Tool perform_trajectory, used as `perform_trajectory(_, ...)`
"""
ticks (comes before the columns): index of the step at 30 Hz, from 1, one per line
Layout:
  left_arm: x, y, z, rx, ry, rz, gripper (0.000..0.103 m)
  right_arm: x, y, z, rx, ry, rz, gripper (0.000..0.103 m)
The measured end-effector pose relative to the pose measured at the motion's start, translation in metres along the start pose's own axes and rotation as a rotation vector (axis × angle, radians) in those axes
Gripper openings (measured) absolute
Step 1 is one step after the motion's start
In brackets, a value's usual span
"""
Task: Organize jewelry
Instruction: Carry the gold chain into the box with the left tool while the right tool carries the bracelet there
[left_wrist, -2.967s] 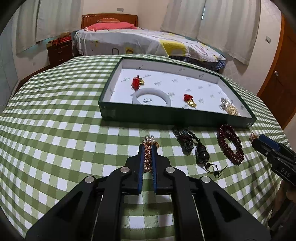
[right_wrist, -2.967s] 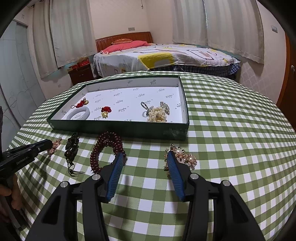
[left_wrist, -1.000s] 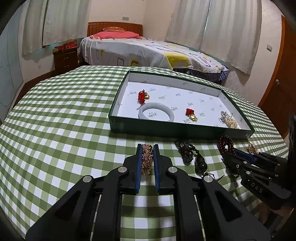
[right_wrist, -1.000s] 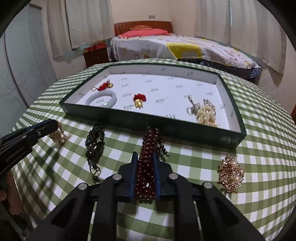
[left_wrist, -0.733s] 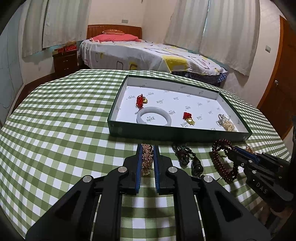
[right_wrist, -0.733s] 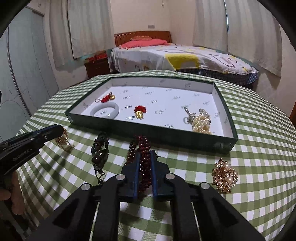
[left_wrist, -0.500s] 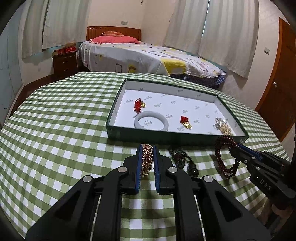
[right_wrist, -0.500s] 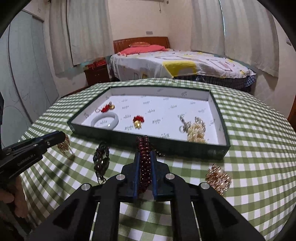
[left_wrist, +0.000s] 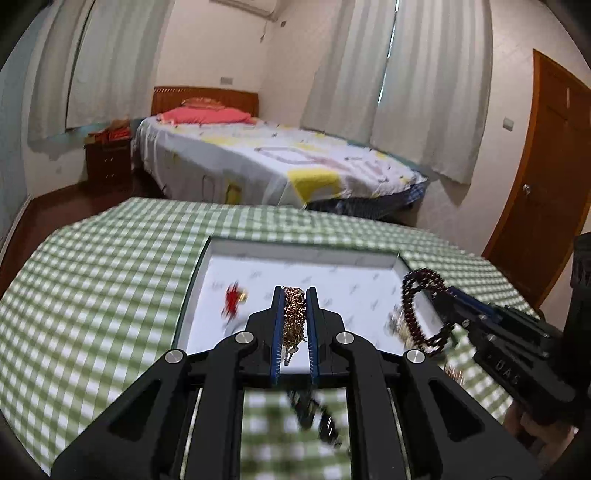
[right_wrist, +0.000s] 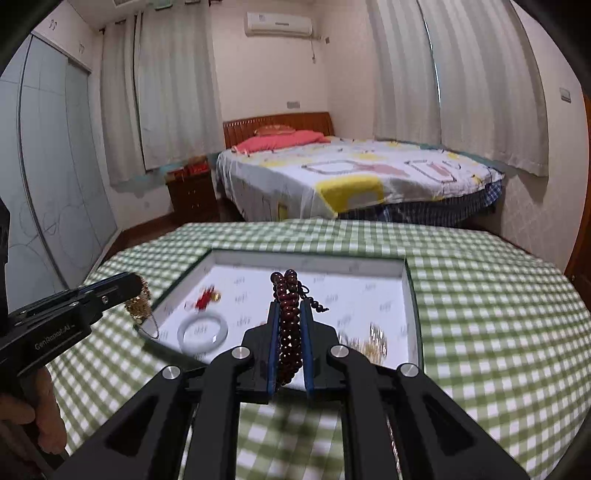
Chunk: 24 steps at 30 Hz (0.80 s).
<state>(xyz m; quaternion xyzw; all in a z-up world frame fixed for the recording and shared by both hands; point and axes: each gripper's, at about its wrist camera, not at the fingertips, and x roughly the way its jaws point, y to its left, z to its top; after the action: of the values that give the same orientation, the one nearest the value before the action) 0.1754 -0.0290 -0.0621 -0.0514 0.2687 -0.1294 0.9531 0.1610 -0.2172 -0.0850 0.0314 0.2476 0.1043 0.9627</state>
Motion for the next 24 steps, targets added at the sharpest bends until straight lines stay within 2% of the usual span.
perform_trajectory(5, 0.030, -0.010, 0.027, 0.027, -0.035, -0.012, 0.012, 0.023, -0.009, 0.018, 0.021, -0.020, -0.003, 0.011)
perform_trajectory(9, 0.062, -0.014, 0.033, 0.036, -0.022, -0.005, 0.012, 0.043, -0.021, 0.022, 0.042, -0.014, -0.014, 0.011)
perform_trajectory(15, 0.118, -0.010, 0.017, 0.034, 0.088, 0.015, 0.012, 0.079, -0.034, 0.012, 0.063, 0.051, -0.029, 0.011)
perform_trajectory(24, 0.163, -0.001, 0.004, 0.025, 0.222, 0.046, 0.012, 0.107, -0.043, 0.000, 0.088, 0.147, -0.030, 0.012)
